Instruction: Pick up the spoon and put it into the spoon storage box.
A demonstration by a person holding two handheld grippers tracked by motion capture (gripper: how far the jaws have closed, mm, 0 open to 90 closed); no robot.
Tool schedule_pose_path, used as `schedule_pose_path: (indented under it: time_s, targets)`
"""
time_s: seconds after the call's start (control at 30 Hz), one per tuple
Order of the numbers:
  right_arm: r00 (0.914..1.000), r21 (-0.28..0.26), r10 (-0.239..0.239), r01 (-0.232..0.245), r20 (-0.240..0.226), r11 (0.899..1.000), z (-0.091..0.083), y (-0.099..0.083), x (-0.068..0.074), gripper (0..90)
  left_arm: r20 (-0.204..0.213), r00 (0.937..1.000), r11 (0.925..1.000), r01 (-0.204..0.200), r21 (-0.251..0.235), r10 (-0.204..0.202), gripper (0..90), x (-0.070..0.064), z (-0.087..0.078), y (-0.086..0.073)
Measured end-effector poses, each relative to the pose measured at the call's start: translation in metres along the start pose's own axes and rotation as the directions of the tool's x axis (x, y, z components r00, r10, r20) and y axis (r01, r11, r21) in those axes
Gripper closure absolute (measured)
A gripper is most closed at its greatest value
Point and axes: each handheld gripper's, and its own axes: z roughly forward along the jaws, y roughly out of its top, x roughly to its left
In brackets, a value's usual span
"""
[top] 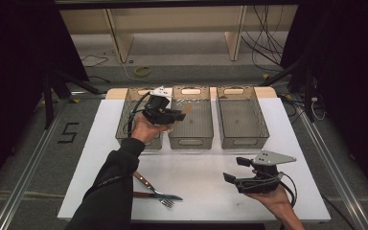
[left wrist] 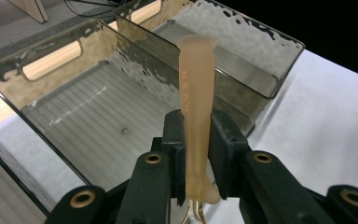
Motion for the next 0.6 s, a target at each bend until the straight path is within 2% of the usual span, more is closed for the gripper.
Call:
schedule_pose_path:
  time_s: [0.17,0.3,0.5,0.6]
  targets:
    - [1.0000,0.005,0.003,-0.003,-0.003,1.000,0.001,0.000,0.000,23.2,-0.005,0.9997,0.9996,0.023,-0.016,-0.023,77.0,0.007,0.007,0.006]
    - [1.0000,0.004,0.003,-0.003,-0.005,1.000,0.001,0.000,0.000,23.2,-0.009,0.9997,0.9996,0.022,-0.020,-0.022,77.0,0.009,0.010,0.010]
    - [1.0000,0.005,0.004,-0.004,-0.005,1.000,0.001,0.000,0.000,23.2,-0.014,0.9994,0.9994,0.030,-0.016,-0.030,76.9,0.014,0.019,0.011]
    - [1.0000,0.004,0.004,-0.004,-0.006,1.000,0.001,0.000,0.000,23.2,-0.017,0.9987,0.9987,0.047,-0.019,-0.047,76.9,0.016,0.024,0.011]
